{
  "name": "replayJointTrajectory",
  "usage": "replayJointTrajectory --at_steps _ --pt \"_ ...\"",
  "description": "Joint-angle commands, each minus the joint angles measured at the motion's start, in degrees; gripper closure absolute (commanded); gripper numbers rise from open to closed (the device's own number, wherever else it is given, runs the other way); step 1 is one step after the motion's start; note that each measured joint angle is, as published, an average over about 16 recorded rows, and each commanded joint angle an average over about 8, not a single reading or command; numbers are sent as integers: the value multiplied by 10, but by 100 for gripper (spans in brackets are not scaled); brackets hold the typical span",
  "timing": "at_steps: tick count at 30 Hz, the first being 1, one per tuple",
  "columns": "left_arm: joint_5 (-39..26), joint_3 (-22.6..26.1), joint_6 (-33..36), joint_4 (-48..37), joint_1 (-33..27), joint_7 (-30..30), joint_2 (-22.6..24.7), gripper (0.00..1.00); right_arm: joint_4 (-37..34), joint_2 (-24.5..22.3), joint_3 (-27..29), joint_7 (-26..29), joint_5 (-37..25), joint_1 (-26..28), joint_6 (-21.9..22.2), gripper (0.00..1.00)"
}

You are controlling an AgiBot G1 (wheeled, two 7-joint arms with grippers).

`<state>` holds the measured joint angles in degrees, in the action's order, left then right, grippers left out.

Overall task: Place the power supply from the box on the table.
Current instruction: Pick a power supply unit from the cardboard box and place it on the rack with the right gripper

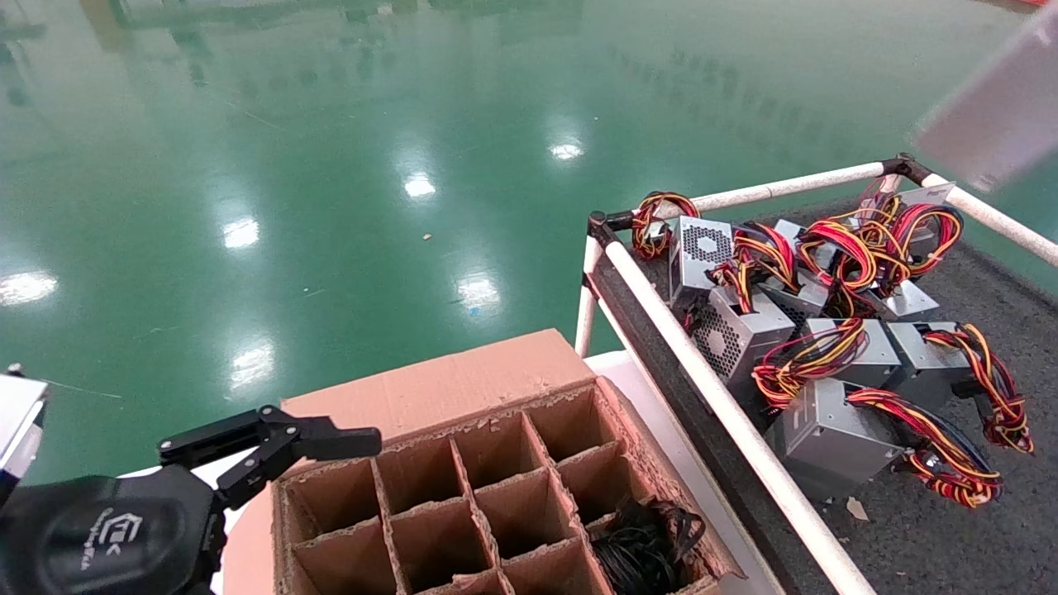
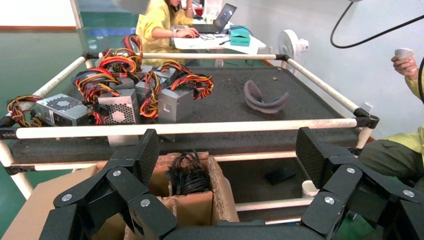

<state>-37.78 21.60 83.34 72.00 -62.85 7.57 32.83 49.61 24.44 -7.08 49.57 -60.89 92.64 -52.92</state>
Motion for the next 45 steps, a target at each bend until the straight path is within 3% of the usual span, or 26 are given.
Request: replayJointTrajectory --at_steps 1,13,24,45 --pt "0 0 0 0 0 0 0 0 -14 -11 9 -16 10 -13 -11 100" --pt "0 0 0 0 0 0 0 0 -125 -21 36 -123 25 -41 -35 100" --pt "0 0 0 0 0 0 0 0 -216 1 33 -198 20 -22 -66 100" --pt "0 0 0 0 0 0 0 0 -360 50 13 -307 -12 9 -68 100"
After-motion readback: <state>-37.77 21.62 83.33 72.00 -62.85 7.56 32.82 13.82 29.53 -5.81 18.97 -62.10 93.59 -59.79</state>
